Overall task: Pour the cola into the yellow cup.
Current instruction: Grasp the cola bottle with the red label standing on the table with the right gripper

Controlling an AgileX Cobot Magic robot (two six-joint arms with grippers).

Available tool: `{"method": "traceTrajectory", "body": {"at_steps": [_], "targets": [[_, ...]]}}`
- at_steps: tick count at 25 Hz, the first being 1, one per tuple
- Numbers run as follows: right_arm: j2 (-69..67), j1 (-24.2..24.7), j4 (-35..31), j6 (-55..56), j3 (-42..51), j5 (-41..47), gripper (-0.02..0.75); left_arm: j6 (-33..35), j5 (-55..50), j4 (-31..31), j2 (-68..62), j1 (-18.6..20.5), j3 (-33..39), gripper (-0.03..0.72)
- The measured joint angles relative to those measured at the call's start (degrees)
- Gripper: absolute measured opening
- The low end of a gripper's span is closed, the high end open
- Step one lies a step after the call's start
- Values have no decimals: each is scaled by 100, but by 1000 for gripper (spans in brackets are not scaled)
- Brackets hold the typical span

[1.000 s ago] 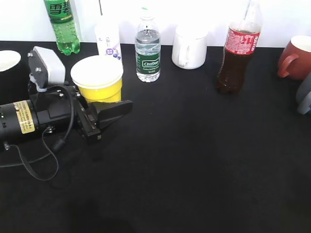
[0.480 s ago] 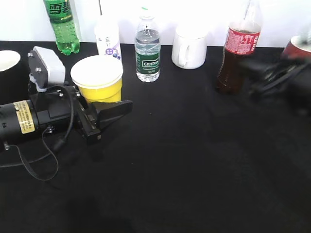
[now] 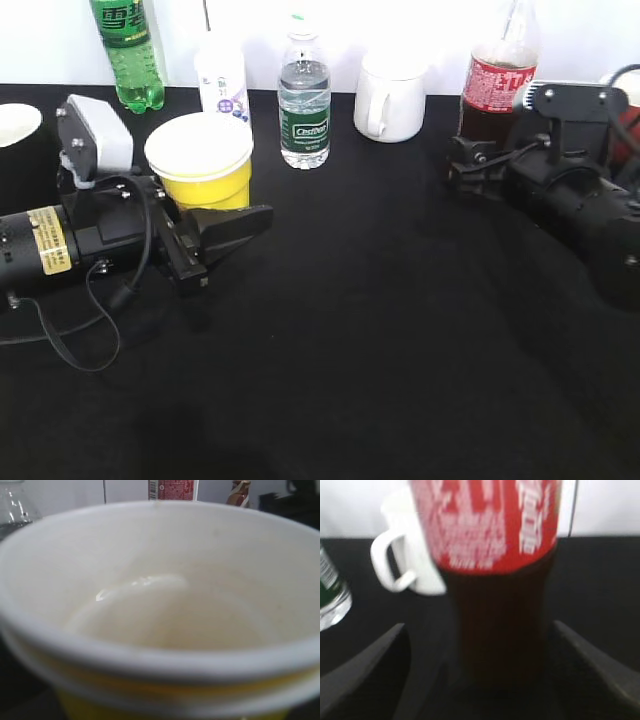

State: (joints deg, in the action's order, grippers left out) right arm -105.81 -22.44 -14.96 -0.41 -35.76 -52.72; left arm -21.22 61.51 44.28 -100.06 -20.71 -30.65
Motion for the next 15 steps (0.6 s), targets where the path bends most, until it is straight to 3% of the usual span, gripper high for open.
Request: {"method": "traceTrajectory", "body": {"at_steps": [4, 8, 15], "targets": [[-317, 0, -115, -140, -60, -444, 629, 0, 39, 0, 0, 0, 0, 436], [-345, 0, -551, -564, -330, -449, 627, 0, 52, 0, 0, 0, 0, 435], [-638, 0, -569, -733, -832, -348, 601, 0, 73, 0, 0, 0, 0, 435]]}}
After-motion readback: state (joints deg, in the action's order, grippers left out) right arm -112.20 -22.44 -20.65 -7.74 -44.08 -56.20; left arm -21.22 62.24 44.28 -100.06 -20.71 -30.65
